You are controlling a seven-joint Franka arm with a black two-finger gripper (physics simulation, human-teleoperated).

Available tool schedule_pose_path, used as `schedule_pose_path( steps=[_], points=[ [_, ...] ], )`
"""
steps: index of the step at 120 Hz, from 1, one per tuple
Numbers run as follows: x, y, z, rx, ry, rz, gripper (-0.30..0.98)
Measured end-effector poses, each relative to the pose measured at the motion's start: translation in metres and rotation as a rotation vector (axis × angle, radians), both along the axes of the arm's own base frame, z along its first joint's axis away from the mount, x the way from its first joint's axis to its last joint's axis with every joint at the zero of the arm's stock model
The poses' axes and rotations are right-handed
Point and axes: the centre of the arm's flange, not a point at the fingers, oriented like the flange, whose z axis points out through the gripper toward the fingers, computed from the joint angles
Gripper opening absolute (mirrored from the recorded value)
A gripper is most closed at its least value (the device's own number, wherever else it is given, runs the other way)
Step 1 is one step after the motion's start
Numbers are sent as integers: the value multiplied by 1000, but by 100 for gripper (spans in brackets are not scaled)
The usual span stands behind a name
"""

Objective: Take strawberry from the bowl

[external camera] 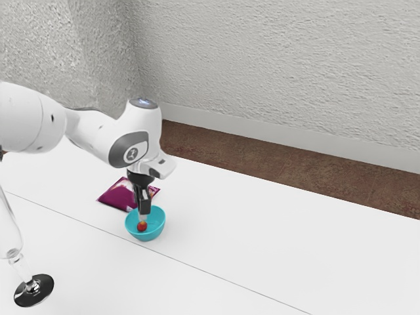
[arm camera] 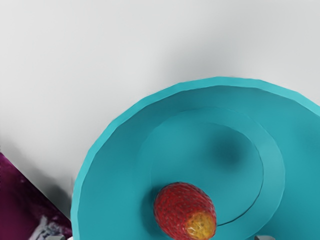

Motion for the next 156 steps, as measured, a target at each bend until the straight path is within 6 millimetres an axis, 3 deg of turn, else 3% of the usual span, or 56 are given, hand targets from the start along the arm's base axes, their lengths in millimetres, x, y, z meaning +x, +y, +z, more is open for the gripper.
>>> schedule_pose_path(
  steps=[15, 25, 34, 45, 86, 146, 156],
  points=[
    [7, -7, 9, -16, -40, -110, 39],
    [-11, -21, 23, -33, -52, -182, 36],
    [-27, -20, 18, -44, -31, -214, 35],
    [-32, -17, 14, -51, -20, -243, 33],
    [-36, 5, -8, -70, 13, -289, 29],
    [-29, 4, -31, -80, 29, -360, 27],
    [-29, 4, -32, -83, 25, -364, 21]
  ],
)
